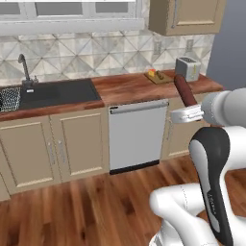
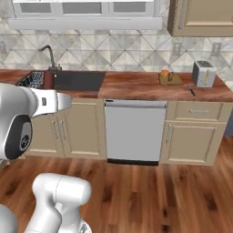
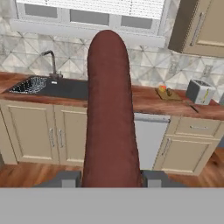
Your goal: Retrieve the sausage and cheese from the fridge and place them on the cutting board on the counter.
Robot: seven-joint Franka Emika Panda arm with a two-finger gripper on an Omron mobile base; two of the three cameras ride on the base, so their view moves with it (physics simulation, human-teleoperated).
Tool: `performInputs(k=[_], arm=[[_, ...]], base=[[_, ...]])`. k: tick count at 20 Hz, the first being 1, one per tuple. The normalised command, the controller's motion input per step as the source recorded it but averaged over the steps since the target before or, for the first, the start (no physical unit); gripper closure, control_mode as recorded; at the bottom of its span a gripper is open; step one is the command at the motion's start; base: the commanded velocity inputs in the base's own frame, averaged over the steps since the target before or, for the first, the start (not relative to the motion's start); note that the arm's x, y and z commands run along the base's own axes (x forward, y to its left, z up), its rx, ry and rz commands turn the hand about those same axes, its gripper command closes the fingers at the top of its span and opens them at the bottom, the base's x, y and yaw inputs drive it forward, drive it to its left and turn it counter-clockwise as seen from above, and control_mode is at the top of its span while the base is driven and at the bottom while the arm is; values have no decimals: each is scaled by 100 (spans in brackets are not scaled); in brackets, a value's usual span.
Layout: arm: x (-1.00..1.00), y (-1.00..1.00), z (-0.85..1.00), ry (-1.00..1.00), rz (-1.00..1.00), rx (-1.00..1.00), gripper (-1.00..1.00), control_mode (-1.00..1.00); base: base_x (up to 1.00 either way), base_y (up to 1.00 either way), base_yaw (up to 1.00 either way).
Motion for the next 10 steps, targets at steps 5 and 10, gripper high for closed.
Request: performInputs(k=[5, 10], arm=[[0, 0, 0, 0, 0, 0, 100, 100], [0, 0, 0, 0, 0, 0, 100, 100]], base=[[96, 0, -36], [68, 5, -39]])
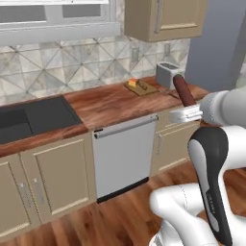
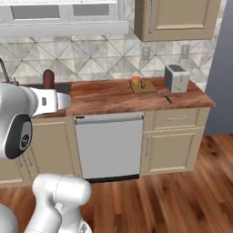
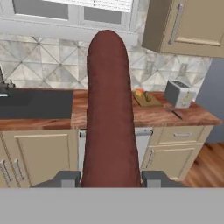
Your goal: Retrieve the sausage and cheese from the fridge and place them on the cutting board on the counter.
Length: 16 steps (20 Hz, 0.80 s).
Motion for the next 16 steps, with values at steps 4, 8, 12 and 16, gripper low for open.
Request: performInputs(k=[4, 8, 12, 16], arm=[[0, 0, 0, 0, 0, 0, 100, 100], [0, 0, 0, 0, 0, 0, 100, 100], [0, 0, 0, 0, 0, 0, 100, 100], [0, 0, 0, 0, 0, 0, 100, 100]], base=[[55, 4, -31], [94, -1, 1], [99, -33, 41], [97, -89, 48]])
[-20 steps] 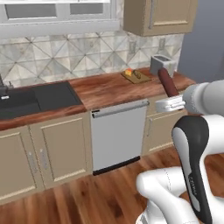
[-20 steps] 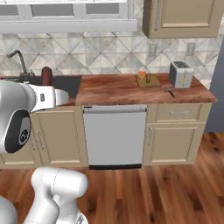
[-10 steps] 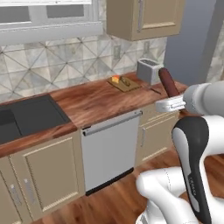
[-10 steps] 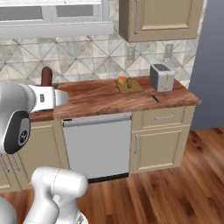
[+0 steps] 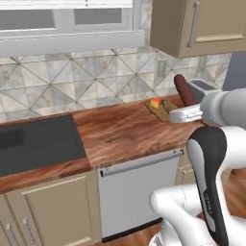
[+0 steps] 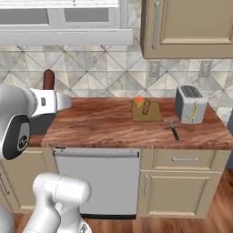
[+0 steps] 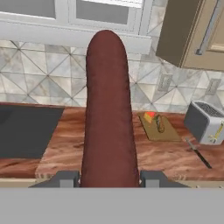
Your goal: Retrieve the sausage and cheese from the fridge and place them on the cutting board on the counter.
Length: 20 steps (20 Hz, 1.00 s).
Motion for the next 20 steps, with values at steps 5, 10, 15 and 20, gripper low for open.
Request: performInputs(k=[5, 10, 15, 20], arm=[[0, 0, 0, 0, 0, 0, 100, 100], [0, 0, 0, 0, 0, 0, 100, 100], [0, 0, 0, 0, 0, 0, 100, 100], [0, 0, 0, 0, 0, 0, 100, 100]], base=[[68, -97, 36], [60, -29, 14], [61, -7, 9], [46, -4, 4]])
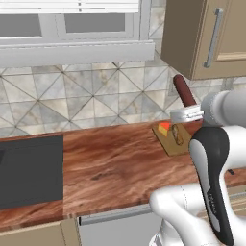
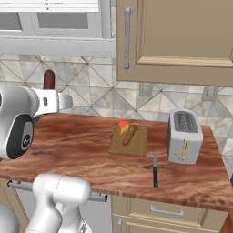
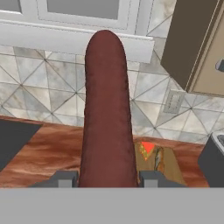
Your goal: Retrieve the sausage and cheese from the fridge and place them on the cutting board on the counter.
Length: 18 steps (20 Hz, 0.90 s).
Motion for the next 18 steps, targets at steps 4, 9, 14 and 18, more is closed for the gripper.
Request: performInputs(k=[4, 9, 14, 18], arm=[[0, 0, 0, 0, 0, 0, 100, 100], [0, 0, 0, 0, 0, 0, 100, 100], [25, -5, -17, 19, -3, 0, 100, -100], [55, 0, -48, 53, -2, 0, 100, -100]], base=[[14, -9, 0], [12, 0, 0], [14, 0, -1], [0, 0, 0]])
